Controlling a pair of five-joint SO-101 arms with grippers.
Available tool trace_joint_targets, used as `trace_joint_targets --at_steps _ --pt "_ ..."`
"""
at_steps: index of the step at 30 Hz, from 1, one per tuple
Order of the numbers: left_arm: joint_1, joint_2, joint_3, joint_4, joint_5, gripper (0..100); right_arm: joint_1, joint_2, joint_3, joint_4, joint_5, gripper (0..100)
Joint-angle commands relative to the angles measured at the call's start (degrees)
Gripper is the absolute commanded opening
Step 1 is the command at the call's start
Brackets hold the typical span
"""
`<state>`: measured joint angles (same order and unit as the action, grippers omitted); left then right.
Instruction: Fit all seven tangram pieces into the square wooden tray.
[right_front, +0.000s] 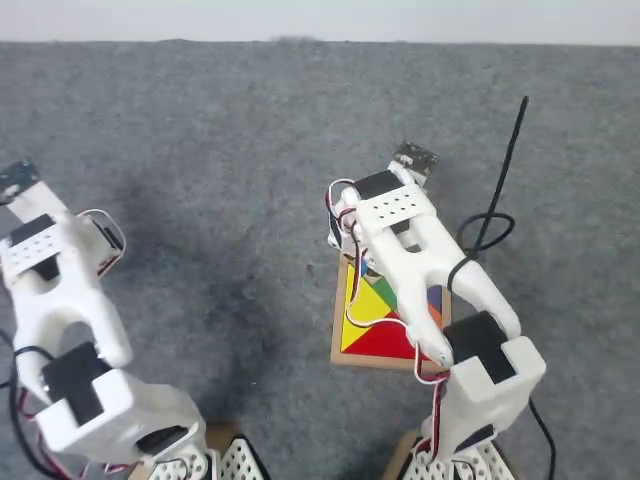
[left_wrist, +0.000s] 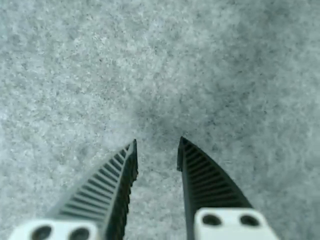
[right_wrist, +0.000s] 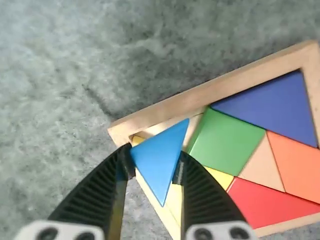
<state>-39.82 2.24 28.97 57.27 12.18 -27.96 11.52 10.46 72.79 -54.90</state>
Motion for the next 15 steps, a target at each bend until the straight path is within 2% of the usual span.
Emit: trace_joint_targets --at_steps 1,15 --pt "0.4 -0.4 -1.8 -0.4 0.4 14 0.7 -4.3 -0.4 -0.3 -0.7 1.3" --pt "0.4 -0.4 -1.6 -1.8 0.4 14 1.9 -4.4 4.0 -3.1 -0.3 0.6"
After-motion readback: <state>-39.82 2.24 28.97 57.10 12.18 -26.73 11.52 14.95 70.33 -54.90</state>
